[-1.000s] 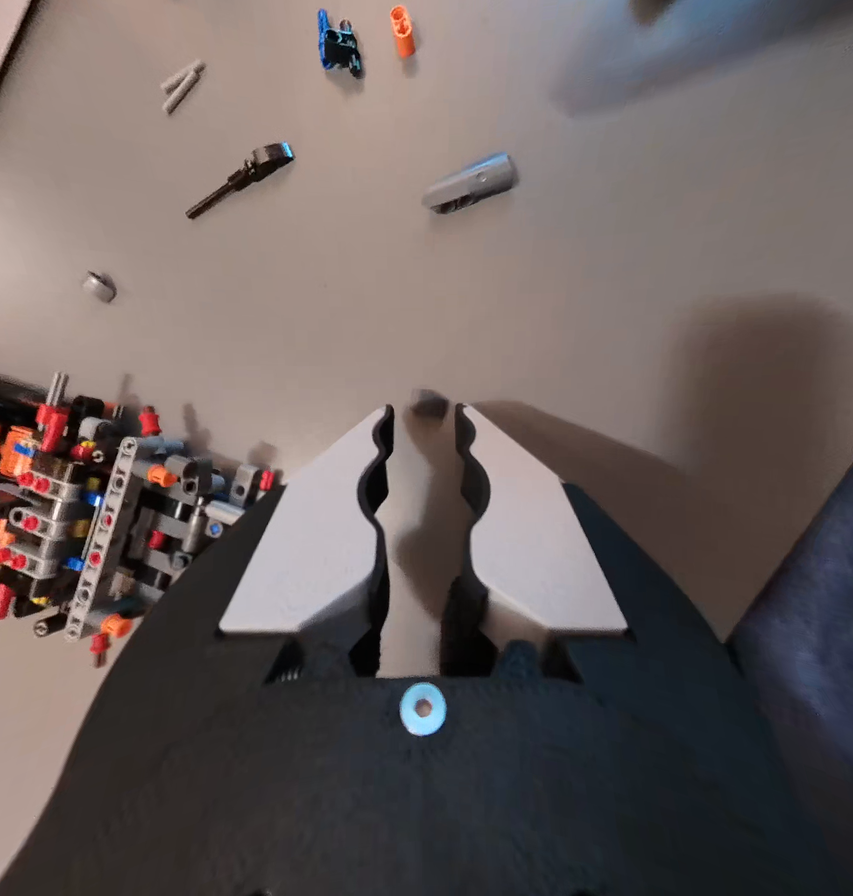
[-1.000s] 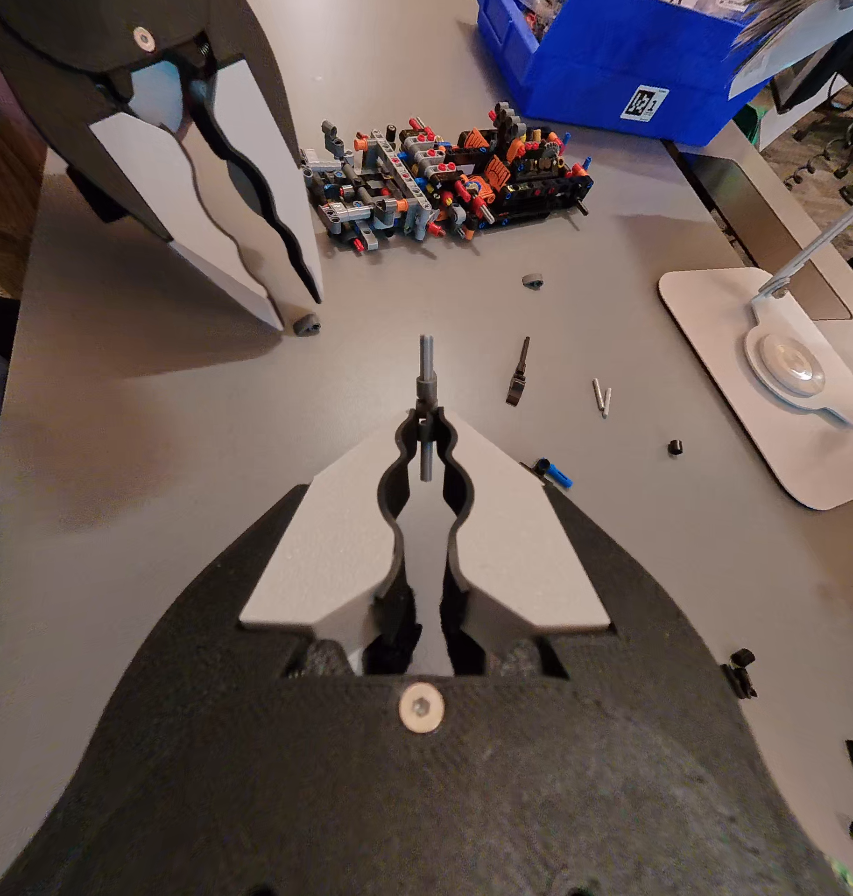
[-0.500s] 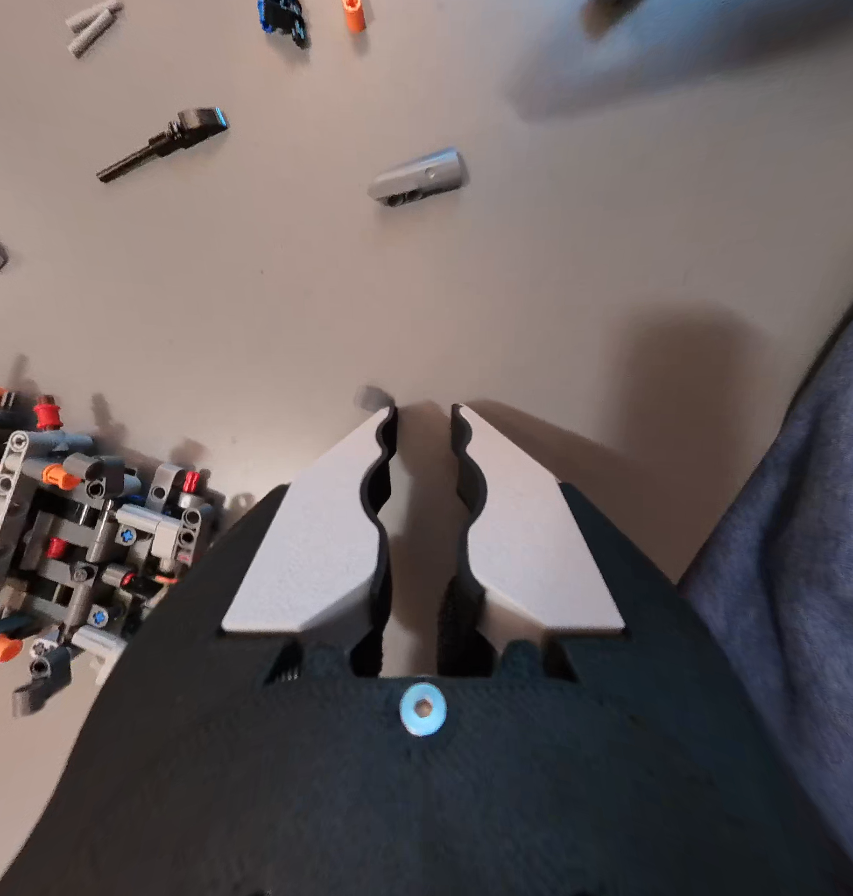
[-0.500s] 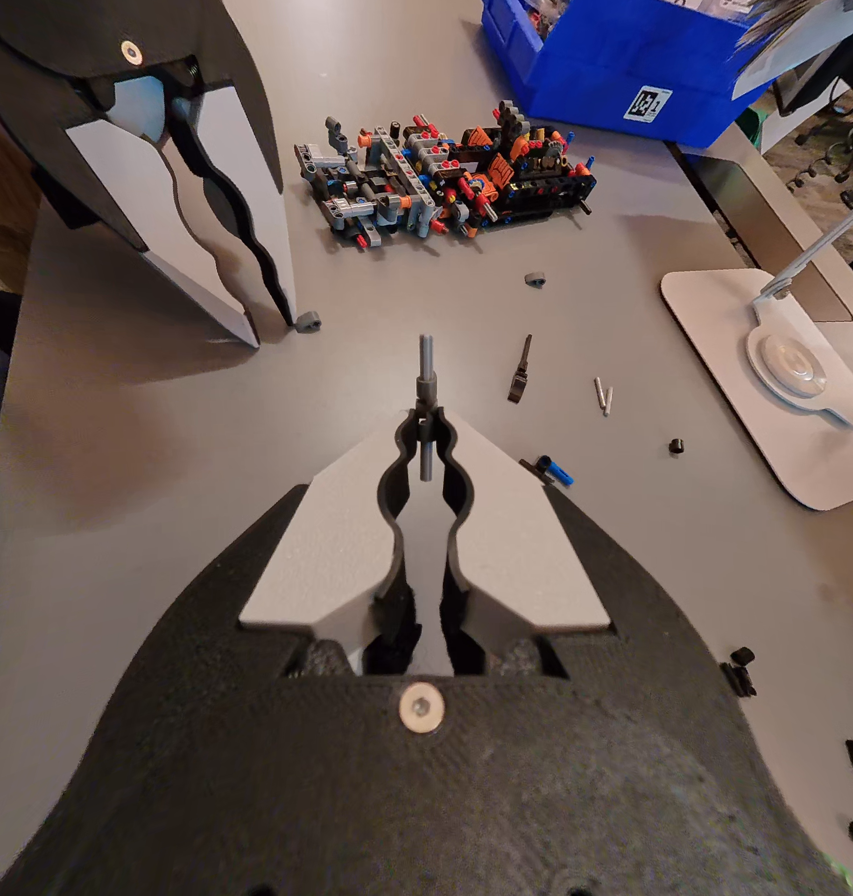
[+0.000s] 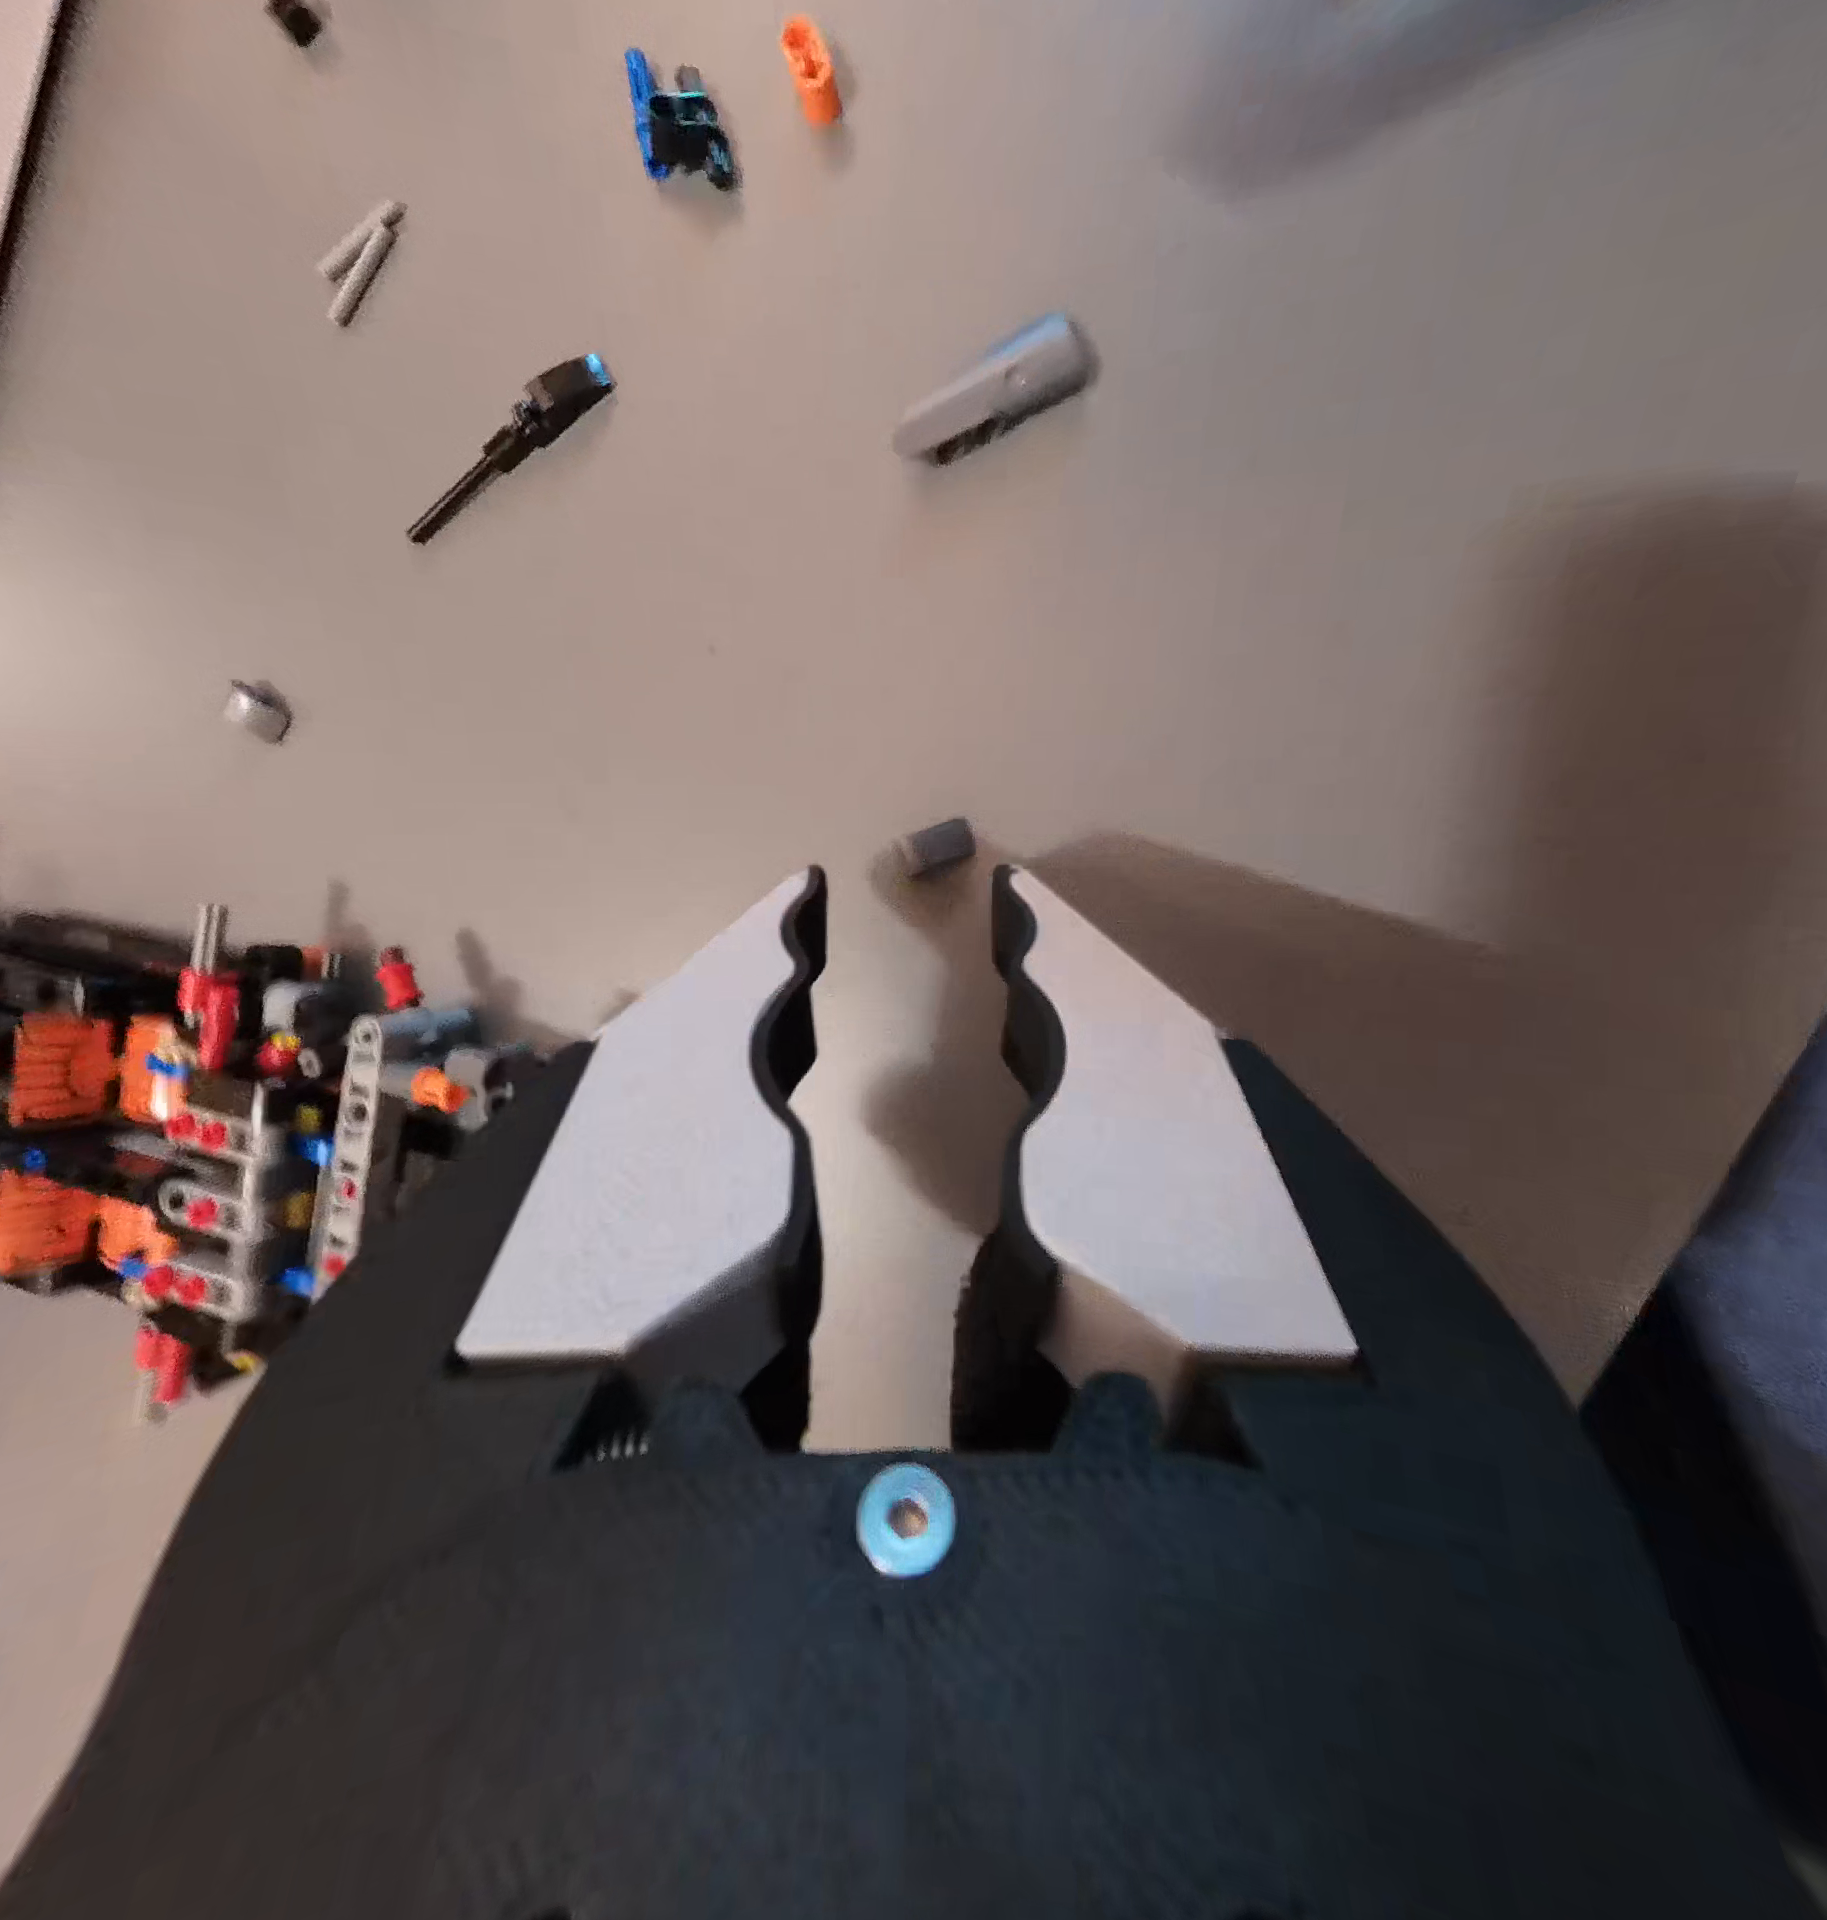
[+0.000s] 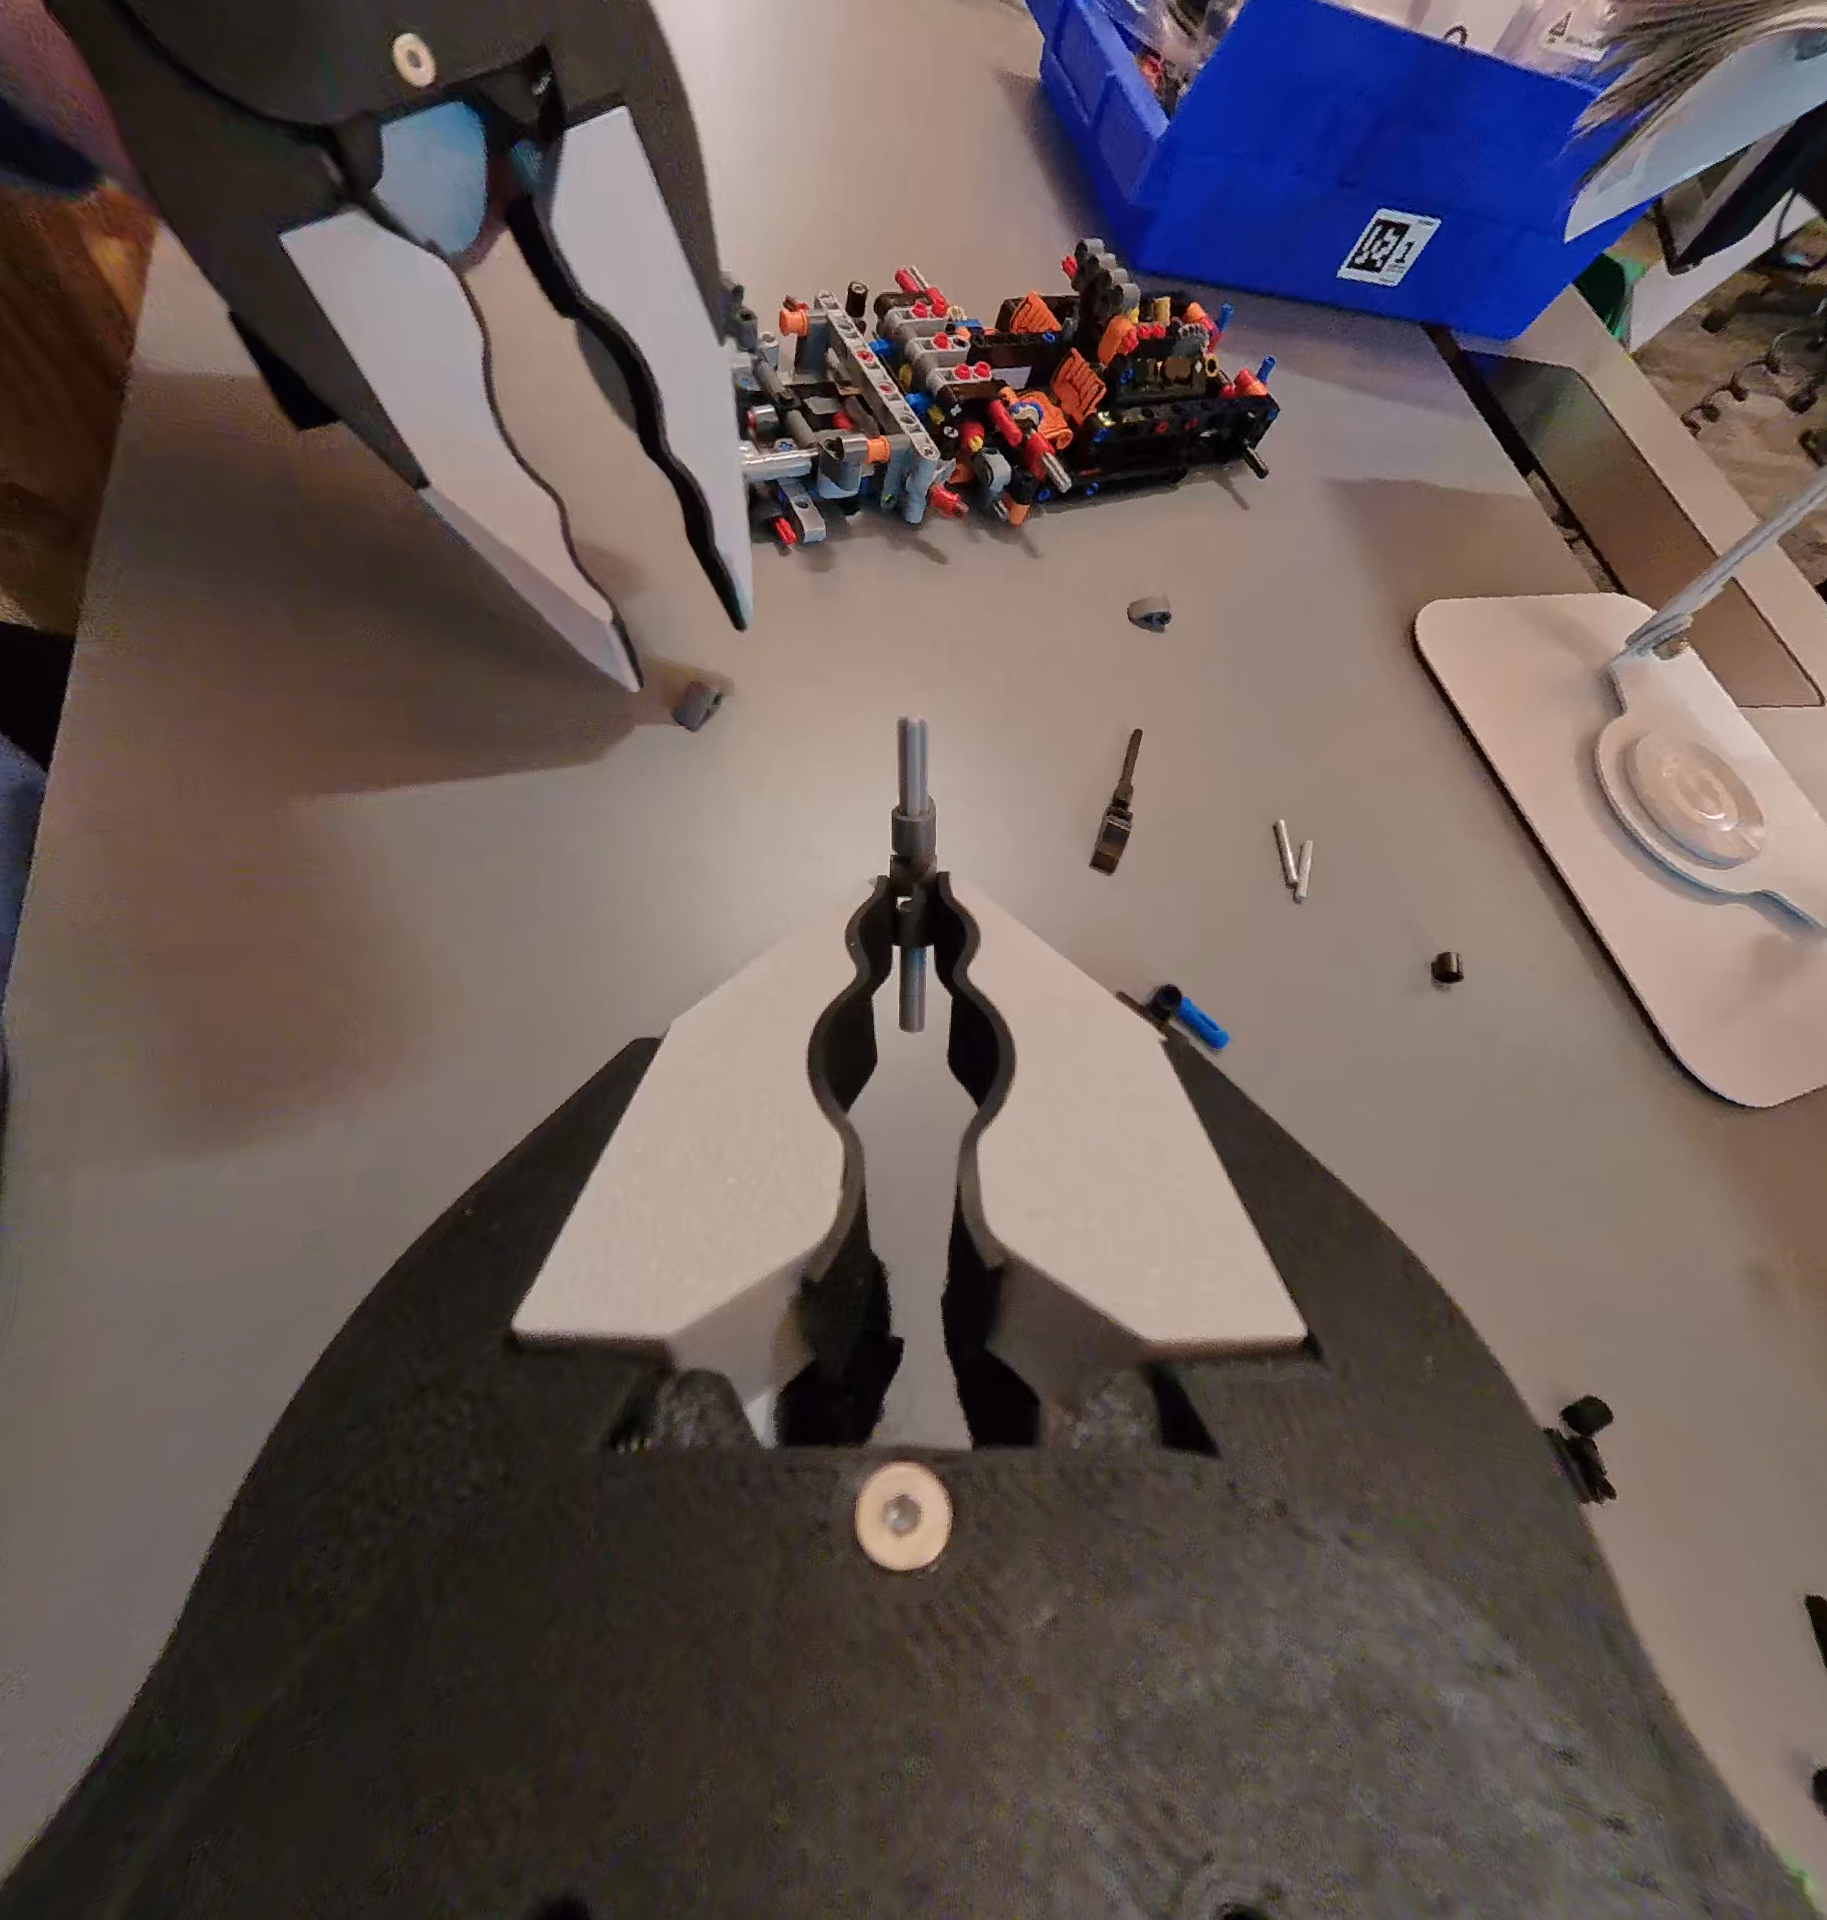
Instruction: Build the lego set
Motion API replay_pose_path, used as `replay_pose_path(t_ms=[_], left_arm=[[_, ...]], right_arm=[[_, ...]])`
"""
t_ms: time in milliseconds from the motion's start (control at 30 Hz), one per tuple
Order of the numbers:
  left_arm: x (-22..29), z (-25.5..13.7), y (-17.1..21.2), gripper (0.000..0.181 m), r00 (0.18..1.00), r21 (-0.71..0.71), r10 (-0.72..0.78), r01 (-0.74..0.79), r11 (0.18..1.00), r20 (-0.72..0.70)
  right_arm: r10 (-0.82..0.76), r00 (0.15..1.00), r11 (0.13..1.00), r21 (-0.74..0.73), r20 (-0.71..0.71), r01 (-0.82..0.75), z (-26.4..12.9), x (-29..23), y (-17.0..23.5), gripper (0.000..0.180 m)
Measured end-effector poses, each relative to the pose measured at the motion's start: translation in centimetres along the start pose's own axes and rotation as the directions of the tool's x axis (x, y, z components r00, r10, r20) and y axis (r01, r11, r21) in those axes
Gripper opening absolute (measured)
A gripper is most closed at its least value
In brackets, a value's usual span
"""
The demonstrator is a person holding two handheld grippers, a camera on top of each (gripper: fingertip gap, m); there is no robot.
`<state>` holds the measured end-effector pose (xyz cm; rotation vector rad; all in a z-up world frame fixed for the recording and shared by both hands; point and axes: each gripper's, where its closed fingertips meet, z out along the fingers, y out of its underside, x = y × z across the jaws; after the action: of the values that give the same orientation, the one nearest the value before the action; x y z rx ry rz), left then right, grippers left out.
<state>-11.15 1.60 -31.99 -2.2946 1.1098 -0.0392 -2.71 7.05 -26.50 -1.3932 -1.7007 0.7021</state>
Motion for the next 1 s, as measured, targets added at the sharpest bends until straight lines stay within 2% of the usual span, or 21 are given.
replay_pose_path(t_ms=[33,200,333,433,600,700,800,900,933,1000], left_arm=[[0.0,0.1,-0.1,0.030,0.998,-0.012,0.061,-0.061,0.998,-0.016],[-0.4,0.3,-0.4,0.021,0.954,-0.066,0.283,-0.290,0.955,-0.102],[0.1,0.7,-0.1,0.014,0.901,-0.092,0.384,-0.408,0.908,-0.202],[0.1,1.2,0.2,0.009,0.888,-0.108,0.404,-0.433,0.895,-0.219],[0.1,1.3,0.0,0.008,0.928,-0.119,0.314,-0.342,0.932,-0.202],[0.4,1.3,0.1,0.007,0.970,-0.141,0.180,-0.203,0.969,-0.163],[1.3,1.1,-0.1,0.008,0.995,-0.153,-0.015,0.001,0.988,-0.094],[4.1,0.8,-0.6,0.016,0.983,-0.123,-0.150,0.137,0.983,-0.109],[5.2,0.5,-0.8,0.024,0.977,-0.117,-0.160,0.144,0.983,-0.140],[5.4,0.0,-0.6,0.029,0.983,-0.110,-0.150,0.138,0.984,-0.106]], right_arm=[[-0.005,1.000,1.000,-0.008,-0.001,0.005,0.1,-0.1,0.1,0.004],[0.002,1.000,1.000,-0.011,-0.011,-0.002,0.0,0.3,0.5,0.004],[0.001,1.000,1.000,-0.009,-0.011,-0.002,0.0,0.4,0.4,0.004],[-0.002,1.000,1.000,-0.014,-0.010,0.002,0.0,0.3,0.5,0.004],[-0.001,1.000,1.000,-0.005,-0.013,0.001,-0.2,0.4,0.4,0.004],[-0.002,1.000,1.000,-0.006,-0.015,0.002,-0.3,0.4,0.3,0.004],[0.000,1.000,1.000,-0.005,-0.016,0.000,-0.3,0.4,0.3,0.004],[0.000,1.000,1.000,-0.002,-0.014,0.000,-0.4,0.3,0.2,0.004],[-0.001,1.000,1.000,-0.001,-0.013,0.001,-0.4,0.3,0.1,0.004],[-0.008,1.000,1.000,0.000,-0.011,0.008,-0.4,0.1,0.0,0.004]])
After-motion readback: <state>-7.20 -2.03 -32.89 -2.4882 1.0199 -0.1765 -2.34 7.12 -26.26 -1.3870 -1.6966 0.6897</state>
